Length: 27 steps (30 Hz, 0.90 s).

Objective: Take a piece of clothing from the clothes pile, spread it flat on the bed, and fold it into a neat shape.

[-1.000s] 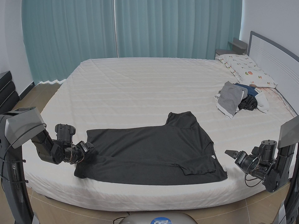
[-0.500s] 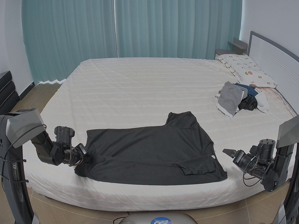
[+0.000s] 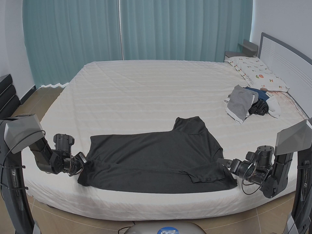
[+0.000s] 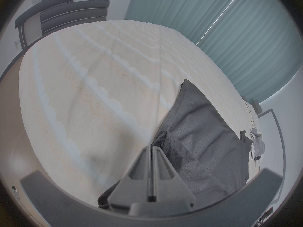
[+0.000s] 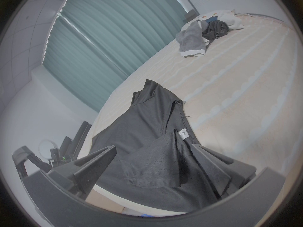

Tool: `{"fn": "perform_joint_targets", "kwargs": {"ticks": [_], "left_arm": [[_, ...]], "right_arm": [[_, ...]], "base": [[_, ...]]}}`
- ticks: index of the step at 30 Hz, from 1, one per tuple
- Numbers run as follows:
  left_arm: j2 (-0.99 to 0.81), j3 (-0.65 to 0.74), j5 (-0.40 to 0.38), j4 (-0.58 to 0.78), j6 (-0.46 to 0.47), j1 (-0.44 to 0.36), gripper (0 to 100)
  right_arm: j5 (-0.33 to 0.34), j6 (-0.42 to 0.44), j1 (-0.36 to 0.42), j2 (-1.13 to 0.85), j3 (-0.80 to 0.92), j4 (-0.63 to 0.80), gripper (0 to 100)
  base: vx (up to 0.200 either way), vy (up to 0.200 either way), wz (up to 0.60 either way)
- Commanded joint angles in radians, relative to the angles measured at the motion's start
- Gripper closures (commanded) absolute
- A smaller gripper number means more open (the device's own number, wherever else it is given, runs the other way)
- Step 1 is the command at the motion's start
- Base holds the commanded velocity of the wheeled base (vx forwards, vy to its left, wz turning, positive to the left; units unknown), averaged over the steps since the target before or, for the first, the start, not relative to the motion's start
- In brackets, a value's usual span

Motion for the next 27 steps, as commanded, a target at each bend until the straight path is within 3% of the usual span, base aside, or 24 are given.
{"fn": "perform_joint_targets", "kwargs": {"ticks": [1,2,9,24,25,27], "left_arm": [[-0.003,0.007,-0.001,0.000,0.000,0.002,100],[-0.003,0.007,-0.001,0.000,-0.002,0.002,100],[0.001,0.006,-0.001,0.000,-0.002,0.002,100],[0.002,0.004,-0.001,0.000,0.000,0.002,100],[0.002,0.004,-0.001,0.000,0.000,0.002,100],[0.002,0.006,-0.001,0.000,0.000,0.002,100]], "right_arm": [[0.009,-0.031,-0.003,0.068,-0.033,-0.001,0],[0.029,-0.068,-0.006,0.095,-0.061,-0.001,0],[0.032,-0.094,0.003,0.100,-0.148,0.070,0],[0.033,-0.096,0.015,0.152,-0.219,0.107,0],[0.033,-0.096,0.015,0.150,-0.219,0.107,100],[0.033,-0.096,0.015,0.150,-0.219,0.107,100]], "base": [[0.000,0.000,0.00],[0.000,0.000,0.00],[0.000,0.000,0.00],[0.000,0.000,0.00],[0.000,0.000,0.00],[0.000,0.000,0.00]]}}
